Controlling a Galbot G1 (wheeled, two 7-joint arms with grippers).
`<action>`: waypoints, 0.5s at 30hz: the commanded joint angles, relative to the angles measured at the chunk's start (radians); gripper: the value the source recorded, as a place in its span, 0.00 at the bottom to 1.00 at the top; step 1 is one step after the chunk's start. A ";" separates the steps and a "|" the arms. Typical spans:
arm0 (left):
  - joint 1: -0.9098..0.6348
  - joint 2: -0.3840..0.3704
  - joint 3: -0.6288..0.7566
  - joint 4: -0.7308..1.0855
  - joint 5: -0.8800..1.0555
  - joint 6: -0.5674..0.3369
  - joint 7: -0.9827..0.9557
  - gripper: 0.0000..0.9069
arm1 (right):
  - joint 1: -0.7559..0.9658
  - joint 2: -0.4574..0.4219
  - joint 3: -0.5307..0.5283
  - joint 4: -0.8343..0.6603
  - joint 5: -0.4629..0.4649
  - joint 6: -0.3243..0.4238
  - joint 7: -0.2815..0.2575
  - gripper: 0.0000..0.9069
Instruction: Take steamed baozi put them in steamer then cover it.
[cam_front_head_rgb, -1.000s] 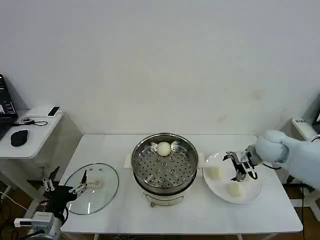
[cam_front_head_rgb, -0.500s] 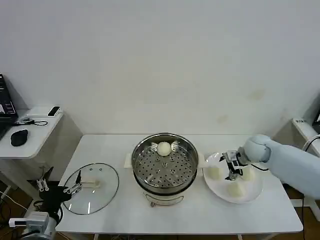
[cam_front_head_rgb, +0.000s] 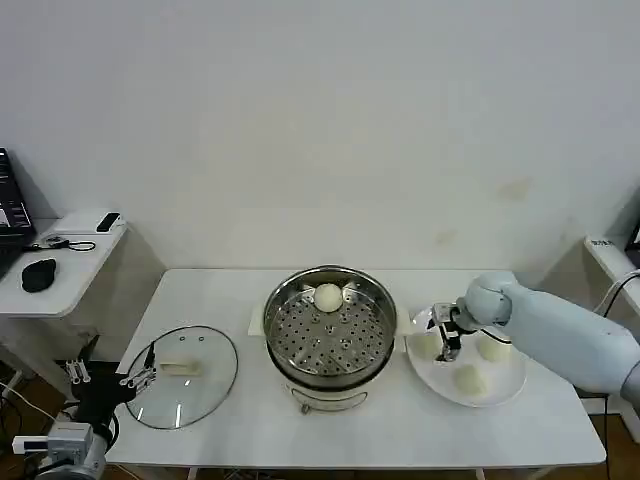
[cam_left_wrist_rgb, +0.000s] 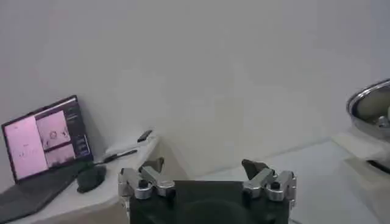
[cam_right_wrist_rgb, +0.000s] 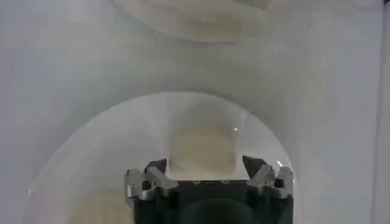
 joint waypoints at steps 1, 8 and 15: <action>0.001 -0.003 0.006 0.001 0.001 -0.001 -0.001 1.00 | -0.006 0.038 0.000 -0.028 -0.004 -0.023 -0.006 0.73; -0.002 -0.014 0.006 -0.006 0.001 0.001 -0.004 1.00 | 0.072 0.020 -0.060 0.007 0.009 -0.036 -0.052 0.73; 0.004 -0.018 0.010 -0.006 0.001 -0.001 -0.005 1.00 | 0.146 -0.041 -0.082 0.061 0.054 -0.045 -0.077 0.73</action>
